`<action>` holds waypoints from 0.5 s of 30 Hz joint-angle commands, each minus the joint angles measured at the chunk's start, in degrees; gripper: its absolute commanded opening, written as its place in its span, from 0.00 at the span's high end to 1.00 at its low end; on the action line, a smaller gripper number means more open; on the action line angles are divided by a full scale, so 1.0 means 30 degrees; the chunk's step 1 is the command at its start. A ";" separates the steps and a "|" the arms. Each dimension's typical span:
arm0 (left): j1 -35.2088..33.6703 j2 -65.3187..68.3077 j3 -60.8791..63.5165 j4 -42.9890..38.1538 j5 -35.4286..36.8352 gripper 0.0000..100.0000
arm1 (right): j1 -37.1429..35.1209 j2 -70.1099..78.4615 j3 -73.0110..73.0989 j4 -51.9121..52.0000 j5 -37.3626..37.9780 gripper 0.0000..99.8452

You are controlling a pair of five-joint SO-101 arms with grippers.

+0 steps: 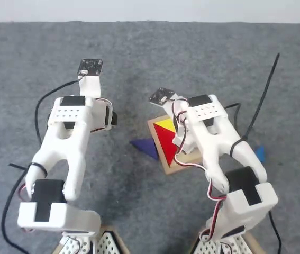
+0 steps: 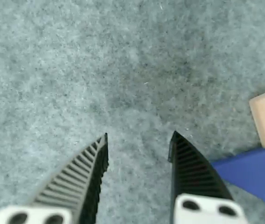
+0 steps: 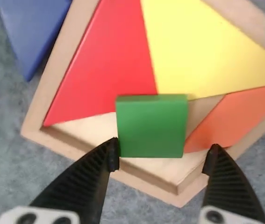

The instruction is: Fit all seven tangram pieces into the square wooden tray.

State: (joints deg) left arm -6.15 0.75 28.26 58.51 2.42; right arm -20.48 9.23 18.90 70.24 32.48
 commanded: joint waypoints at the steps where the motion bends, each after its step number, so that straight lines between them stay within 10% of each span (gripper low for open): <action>1: 0.0029 -0.1114 -0.0806 0.0147 0.0088 0.79 | -0.0249 -0.1978 -0.0586 -0.0454 -0.0850 0.71; 15: 0.0762 -0.0938 -0.0718 0.0147 0.0059 0.79 | -0.0073 -0.2271 0.0498 -0.5319 -0.3575 0.71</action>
State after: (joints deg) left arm -4.04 0.75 28.26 58.51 2.42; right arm -22.59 1.32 20.66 61.63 25.45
